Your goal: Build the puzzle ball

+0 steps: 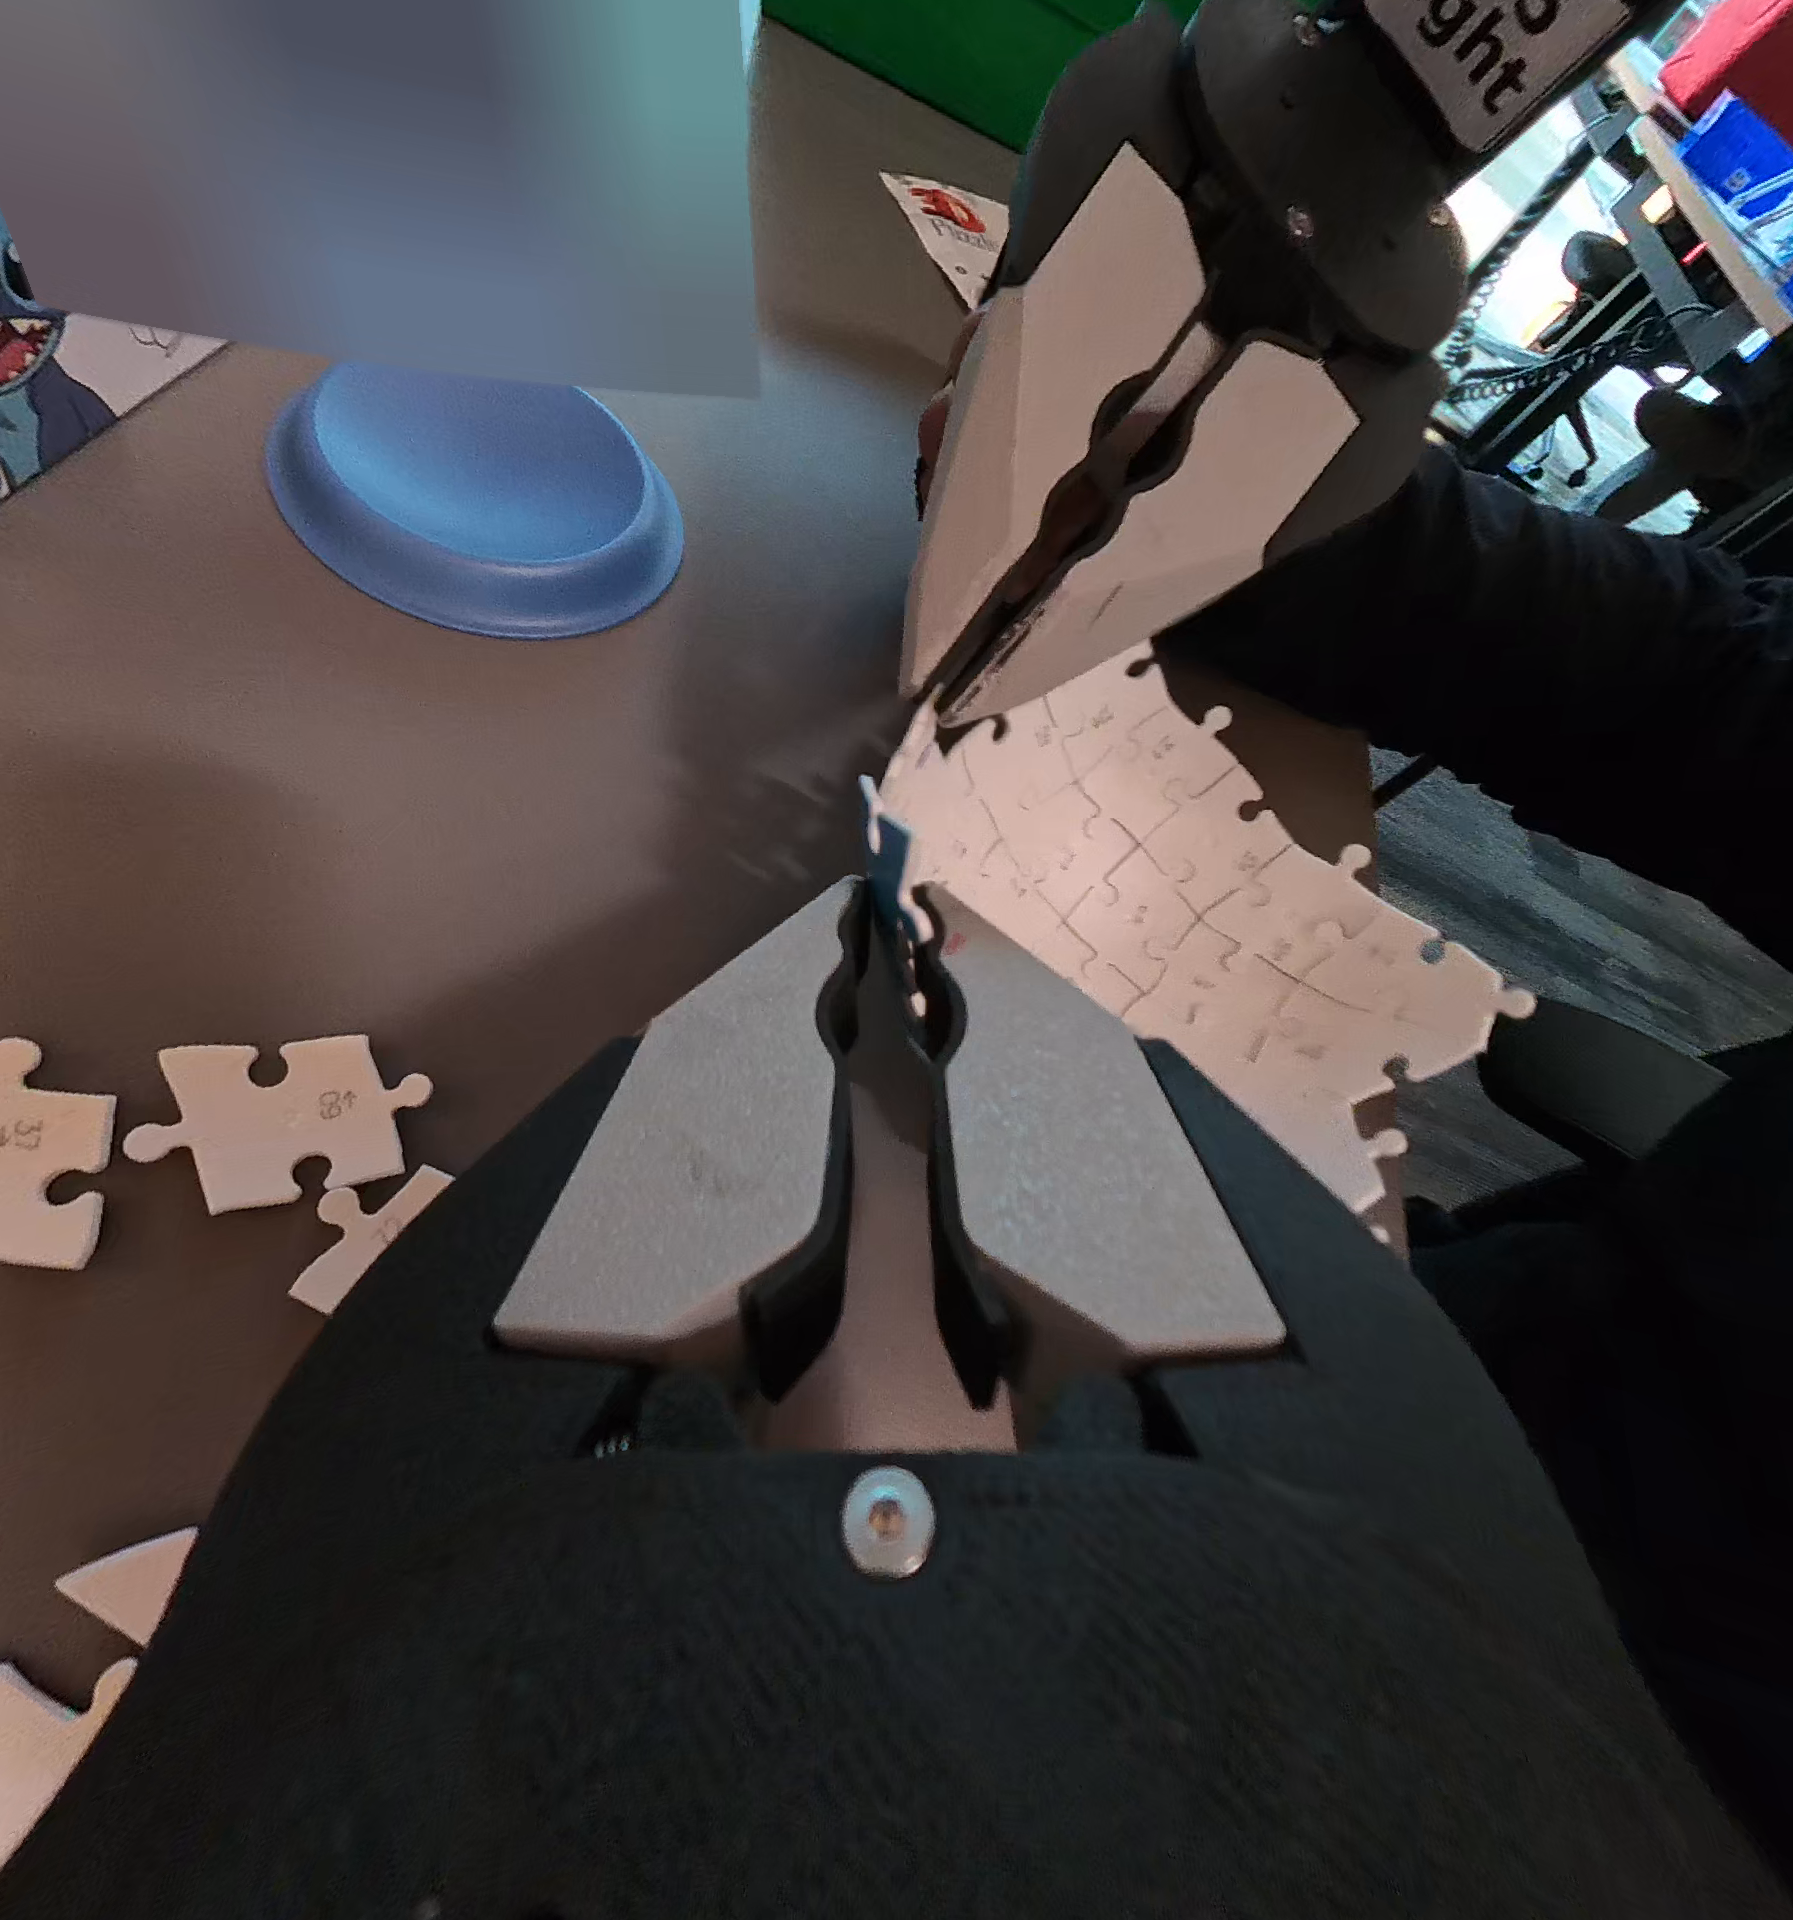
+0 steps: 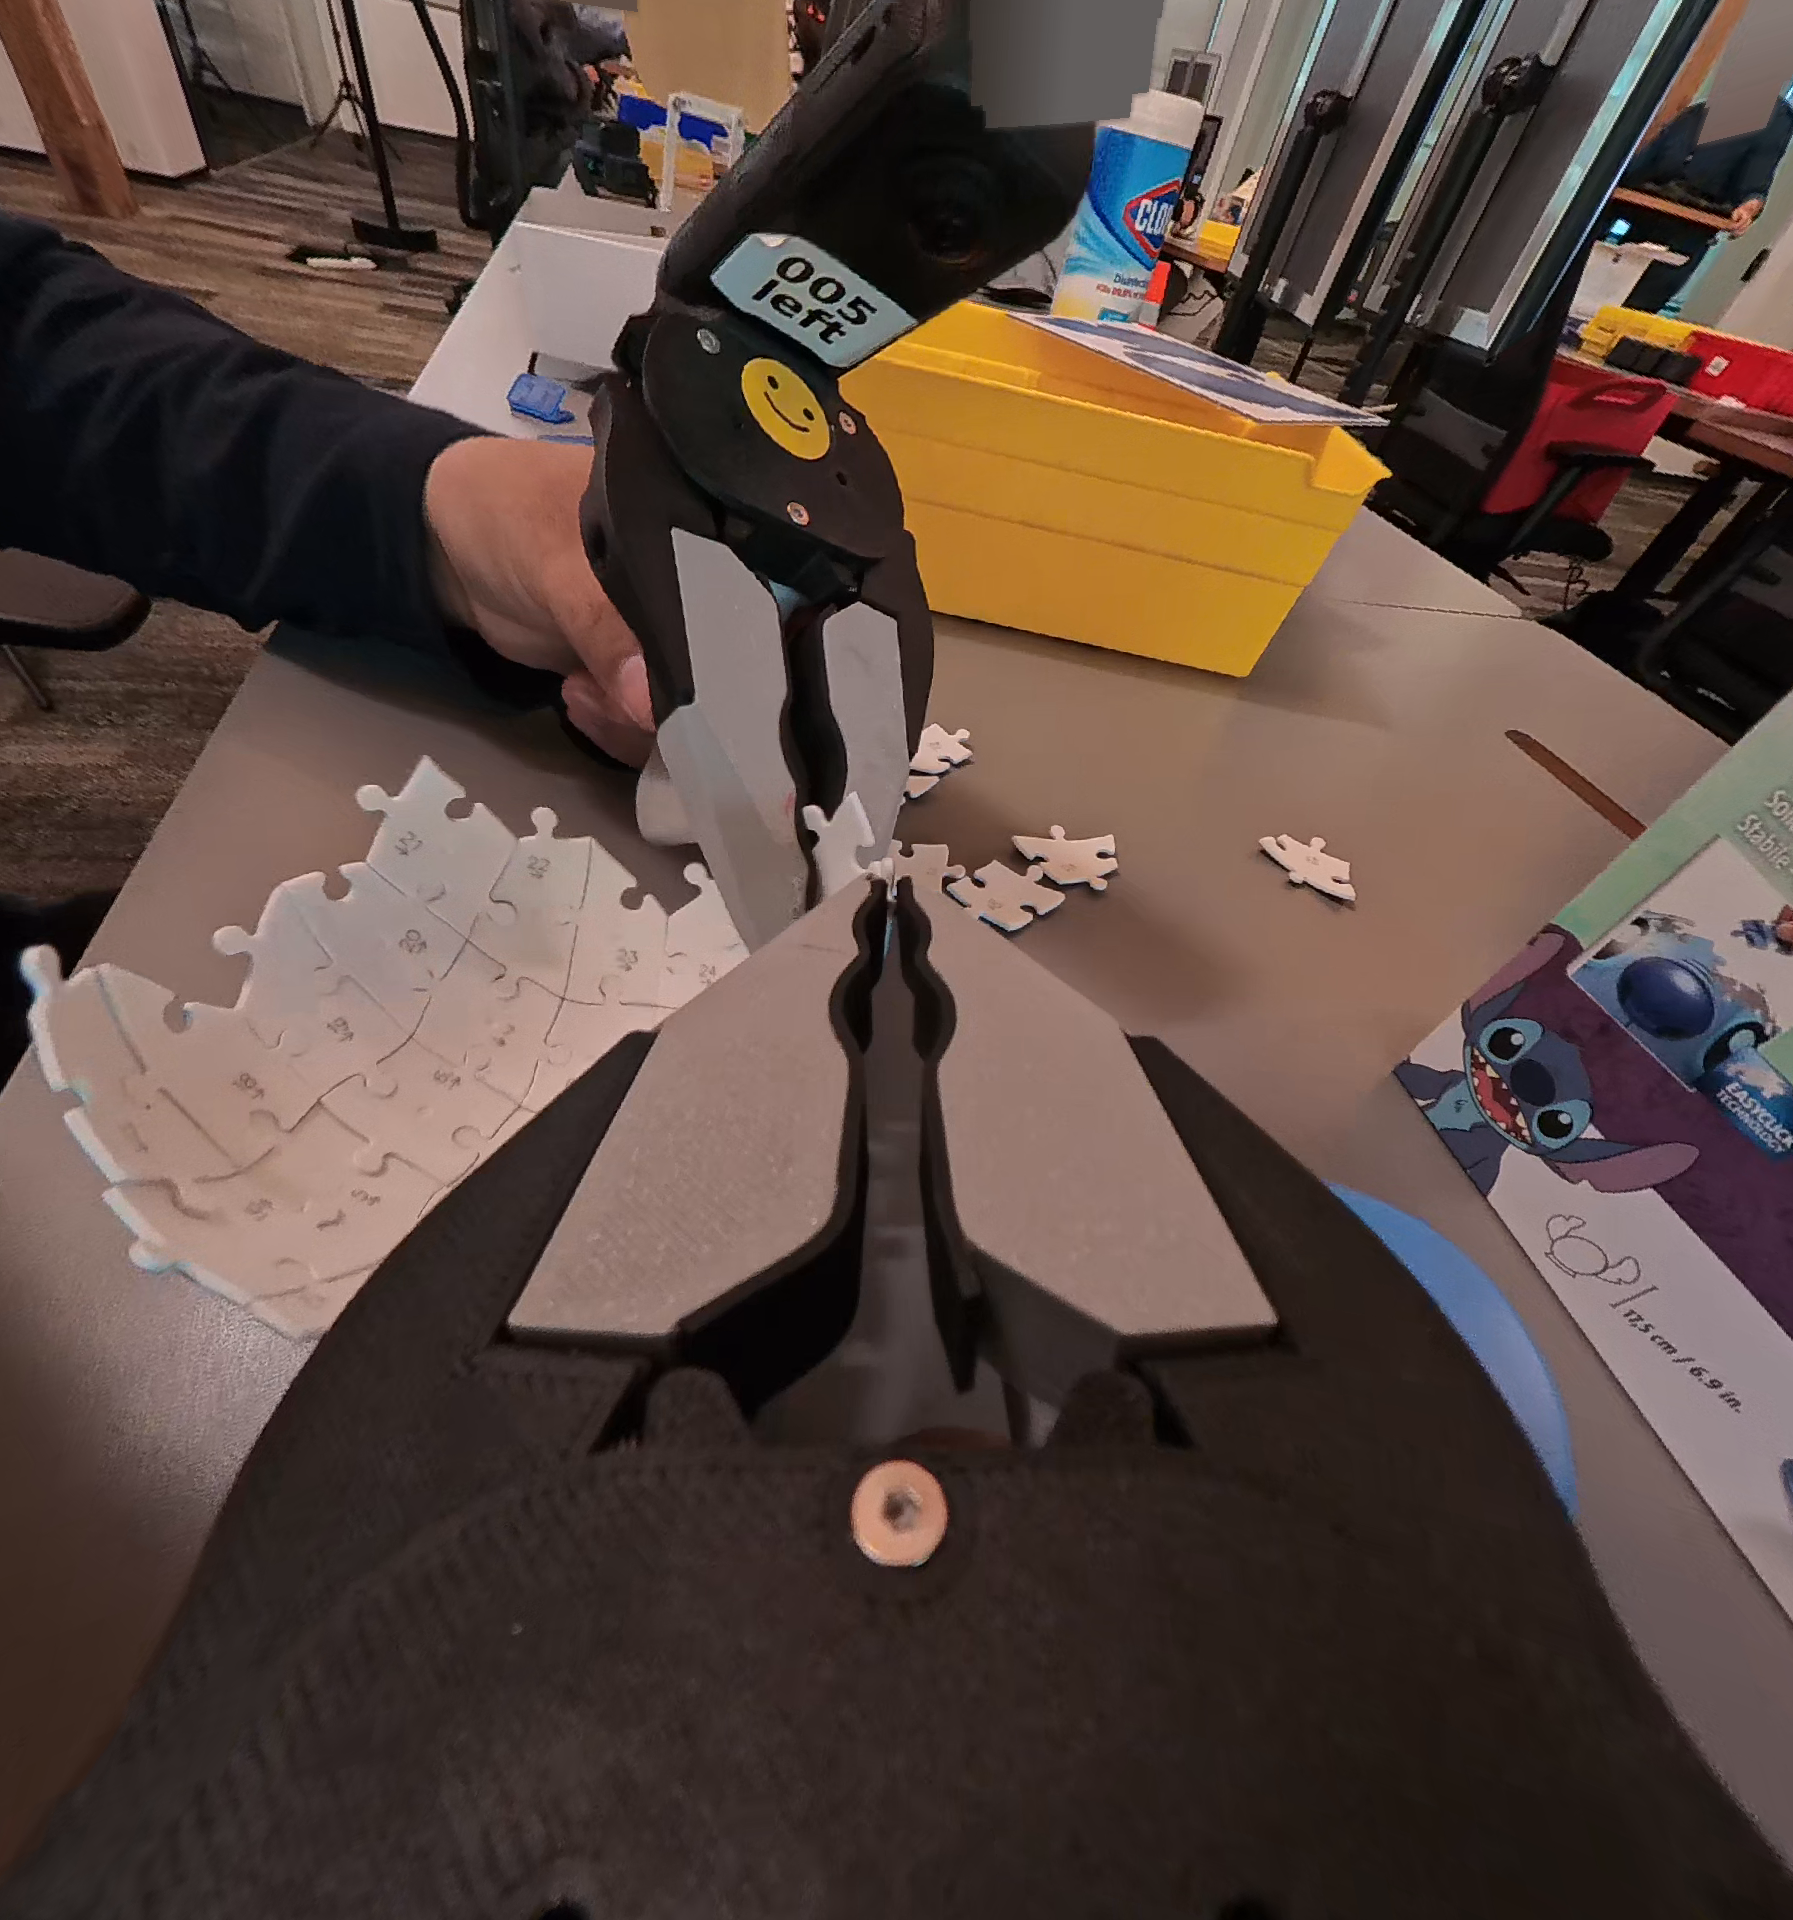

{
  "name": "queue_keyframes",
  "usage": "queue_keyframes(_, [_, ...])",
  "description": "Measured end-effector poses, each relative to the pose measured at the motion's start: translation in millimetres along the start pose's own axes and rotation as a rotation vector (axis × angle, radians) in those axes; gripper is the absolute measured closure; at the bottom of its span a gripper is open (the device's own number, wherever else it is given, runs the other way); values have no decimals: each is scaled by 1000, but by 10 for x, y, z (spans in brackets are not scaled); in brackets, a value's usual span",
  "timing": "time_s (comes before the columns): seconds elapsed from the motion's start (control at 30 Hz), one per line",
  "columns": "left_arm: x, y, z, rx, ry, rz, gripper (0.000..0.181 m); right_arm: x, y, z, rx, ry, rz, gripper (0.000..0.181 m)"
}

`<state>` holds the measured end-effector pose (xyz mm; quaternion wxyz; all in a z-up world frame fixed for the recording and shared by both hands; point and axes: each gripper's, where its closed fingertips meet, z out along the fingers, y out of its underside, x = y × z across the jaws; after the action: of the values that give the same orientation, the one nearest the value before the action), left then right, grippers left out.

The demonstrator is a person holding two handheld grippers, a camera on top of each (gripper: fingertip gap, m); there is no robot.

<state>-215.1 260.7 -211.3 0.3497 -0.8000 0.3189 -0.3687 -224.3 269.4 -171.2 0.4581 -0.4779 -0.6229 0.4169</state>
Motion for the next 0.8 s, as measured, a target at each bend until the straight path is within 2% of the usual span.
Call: queue_keyframes(0.8, [-30, 28, 6, 17, 12, -15, 181, 13, 48, 29, -34, -1, 48, 181])
